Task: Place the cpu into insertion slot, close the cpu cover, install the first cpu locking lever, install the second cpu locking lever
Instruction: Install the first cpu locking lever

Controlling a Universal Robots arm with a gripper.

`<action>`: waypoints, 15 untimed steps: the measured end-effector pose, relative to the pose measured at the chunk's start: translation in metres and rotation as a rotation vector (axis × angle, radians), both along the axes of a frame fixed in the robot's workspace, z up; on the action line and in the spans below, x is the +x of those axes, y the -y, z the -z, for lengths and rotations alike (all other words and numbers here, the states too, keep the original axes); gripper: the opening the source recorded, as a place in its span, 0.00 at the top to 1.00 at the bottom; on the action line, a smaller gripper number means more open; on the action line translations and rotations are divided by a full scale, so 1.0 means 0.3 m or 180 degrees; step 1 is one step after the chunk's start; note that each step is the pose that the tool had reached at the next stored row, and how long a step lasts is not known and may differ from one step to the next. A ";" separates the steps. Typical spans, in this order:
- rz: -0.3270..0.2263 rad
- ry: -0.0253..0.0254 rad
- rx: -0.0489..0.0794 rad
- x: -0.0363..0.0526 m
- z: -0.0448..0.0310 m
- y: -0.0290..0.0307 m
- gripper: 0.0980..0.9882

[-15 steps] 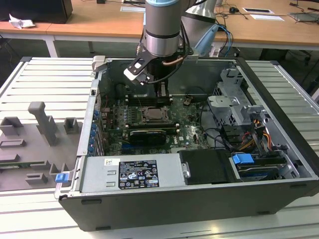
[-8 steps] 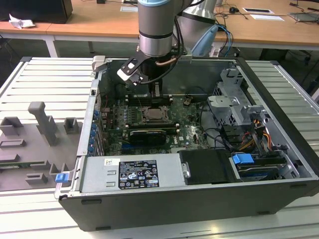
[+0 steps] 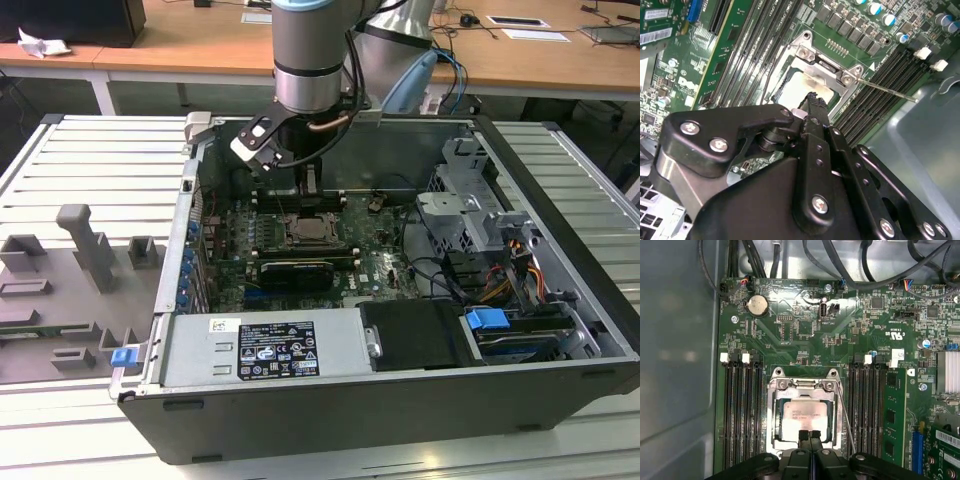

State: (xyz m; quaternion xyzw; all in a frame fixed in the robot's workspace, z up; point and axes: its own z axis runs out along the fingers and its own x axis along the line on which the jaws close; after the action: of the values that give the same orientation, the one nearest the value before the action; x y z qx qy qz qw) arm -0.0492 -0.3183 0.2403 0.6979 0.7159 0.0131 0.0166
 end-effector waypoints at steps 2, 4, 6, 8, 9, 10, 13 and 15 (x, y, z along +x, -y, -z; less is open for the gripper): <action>0.0000 0.0000 -0.0005 0.000 -0.003 0.000 0.99; 0.0000 0.0000 -0.0005 0.000 -0.012 0.000 0.99; 0.0000 0.0000 -0.0005 0.000 -0.028 0.000 0.99; 0.0000 0.0000 -0.0005 0.000 -0.040 0.000 0.99; 0.0000 0.0000 -0.0005 0.000 -0.052 0.000 0.99; 0.0000 0.0000 -0.0005 0.000 -0.059 0.000 0.99; 0.0000 0.0000 -0.0005 0.000 -0.097 0.000 0.99; 0.0000 0.0000 -0.0006 0.000 -0.110 0.000 0.99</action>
State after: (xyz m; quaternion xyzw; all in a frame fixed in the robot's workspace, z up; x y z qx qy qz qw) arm -0.0492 -0.3183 0.2732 0.6979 0.7159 0.0125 0.0171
